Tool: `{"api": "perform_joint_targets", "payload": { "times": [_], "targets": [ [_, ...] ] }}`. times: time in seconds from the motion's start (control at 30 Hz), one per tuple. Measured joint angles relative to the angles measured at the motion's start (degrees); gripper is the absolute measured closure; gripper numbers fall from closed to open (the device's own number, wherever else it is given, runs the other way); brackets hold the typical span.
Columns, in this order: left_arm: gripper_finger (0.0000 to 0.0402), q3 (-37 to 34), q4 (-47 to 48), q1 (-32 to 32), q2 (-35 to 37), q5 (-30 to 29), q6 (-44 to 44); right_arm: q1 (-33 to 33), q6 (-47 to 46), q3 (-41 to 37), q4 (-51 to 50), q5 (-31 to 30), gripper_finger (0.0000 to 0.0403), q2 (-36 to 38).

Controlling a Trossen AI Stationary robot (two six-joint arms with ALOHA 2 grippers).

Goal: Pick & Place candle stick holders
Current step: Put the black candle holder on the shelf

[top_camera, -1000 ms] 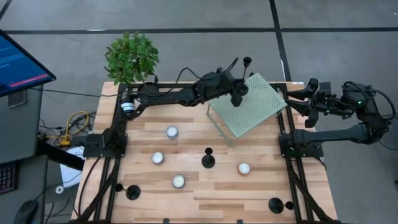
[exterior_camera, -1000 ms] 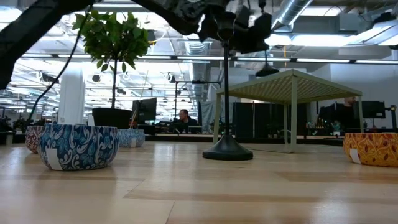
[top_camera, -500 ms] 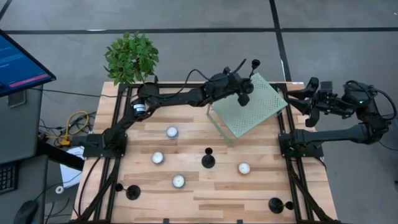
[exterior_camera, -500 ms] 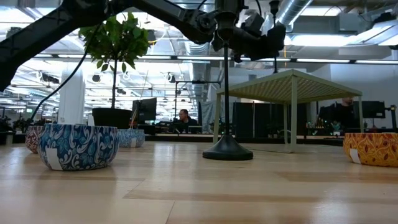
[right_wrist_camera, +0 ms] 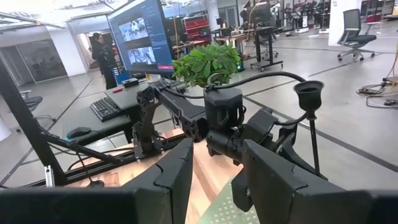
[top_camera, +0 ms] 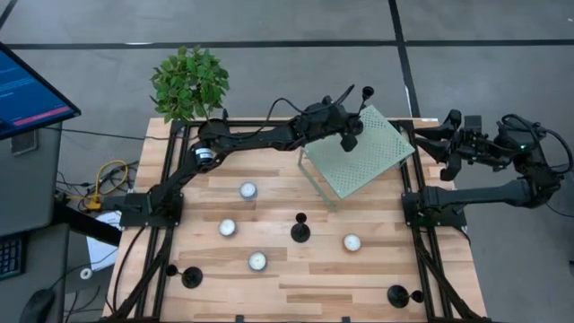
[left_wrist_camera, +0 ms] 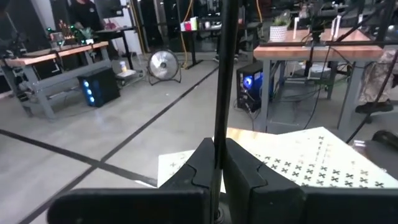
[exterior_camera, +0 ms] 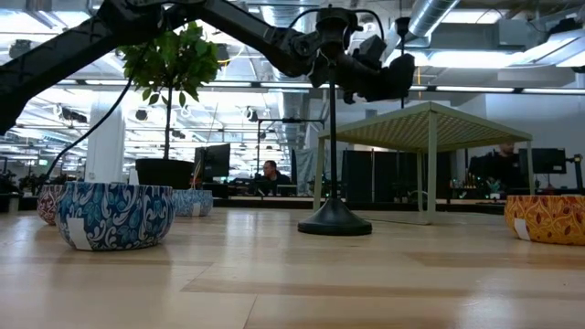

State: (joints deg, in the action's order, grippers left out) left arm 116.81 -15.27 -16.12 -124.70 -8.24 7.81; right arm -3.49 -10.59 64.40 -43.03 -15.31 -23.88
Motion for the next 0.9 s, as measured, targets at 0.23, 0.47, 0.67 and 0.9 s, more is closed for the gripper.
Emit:
{"api": "perform_joint_targets", "payload": {
  "times": [0.23,0.47,0.67,0.9],
  "targets": [
    [0.0389,0.0,2.1,0.3,0.1,0.8,0.5,0.0,0.0,0.0,0.0,0.0,0.0272,0.0],
    [0.0386,0.0,4.3,0.8,0.1,1.0,0.3,0.0,0.0,0.0,-0.2,0.0,0.0272,0.0],
    [0.0354,0.0,4.6,0.8,0.1,1.1,-0.3,0.0,0.0,0.0,-1.0,-0.1,0.0272,0.0],
    [0.0293,0.0,6.3,0.7,0.4,3.4,-1.2,0.0,-1.5,0.0,-6.6,-4.9,0.0233,-0.4]
  ]
}}
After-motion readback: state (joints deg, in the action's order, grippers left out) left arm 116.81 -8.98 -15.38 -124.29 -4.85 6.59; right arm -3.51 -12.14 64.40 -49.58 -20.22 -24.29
